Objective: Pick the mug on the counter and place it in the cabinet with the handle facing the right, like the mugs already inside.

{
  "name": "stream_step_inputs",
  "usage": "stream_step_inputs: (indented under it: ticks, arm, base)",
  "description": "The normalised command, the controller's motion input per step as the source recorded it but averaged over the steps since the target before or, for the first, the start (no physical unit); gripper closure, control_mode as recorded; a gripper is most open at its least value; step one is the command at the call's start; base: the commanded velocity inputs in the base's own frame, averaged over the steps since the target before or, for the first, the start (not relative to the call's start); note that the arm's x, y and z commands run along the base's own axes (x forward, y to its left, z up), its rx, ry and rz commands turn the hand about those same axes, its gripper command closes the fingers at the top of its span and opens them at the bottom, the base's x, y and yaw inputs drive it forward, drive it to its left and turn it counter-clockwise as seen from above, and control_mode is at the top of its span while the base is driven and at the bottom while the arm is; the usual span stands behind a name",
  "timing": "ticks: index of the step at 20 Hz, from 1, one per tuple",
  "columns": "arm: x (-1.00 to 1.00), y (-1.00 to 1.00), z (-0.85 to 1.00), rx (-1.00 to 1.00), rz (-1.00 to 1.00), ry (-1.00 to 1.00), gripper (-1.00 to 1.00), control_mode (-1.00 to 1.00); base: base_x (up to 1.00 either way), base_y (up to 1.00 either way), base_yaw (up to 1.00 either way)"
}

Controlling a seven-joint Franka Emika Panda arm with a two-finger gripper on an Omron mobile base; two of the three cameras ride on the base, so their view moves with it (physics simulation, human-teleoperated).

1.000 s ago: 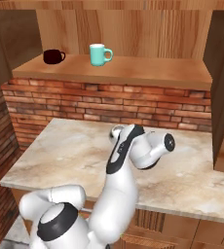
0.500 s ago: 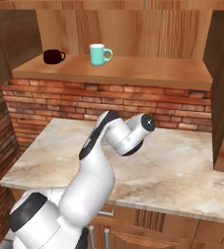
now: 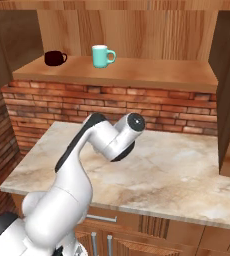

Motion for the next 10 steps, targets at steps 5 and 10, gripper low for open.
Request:
stream_step_inputs:
  ticks: [5, 10]
  arm:
    - [-0.26, 0.09, 0.48, 0.00, 0.00, 0.00, 1.00, -1.00]
    - [-0.08, 0.08, 0.49, -0.01, 0.00, 0.00, 1.00, -1.00]
  base:
    - [0.00, 0.00, 0.00]
    - [0.00, 0.00, 0.00]
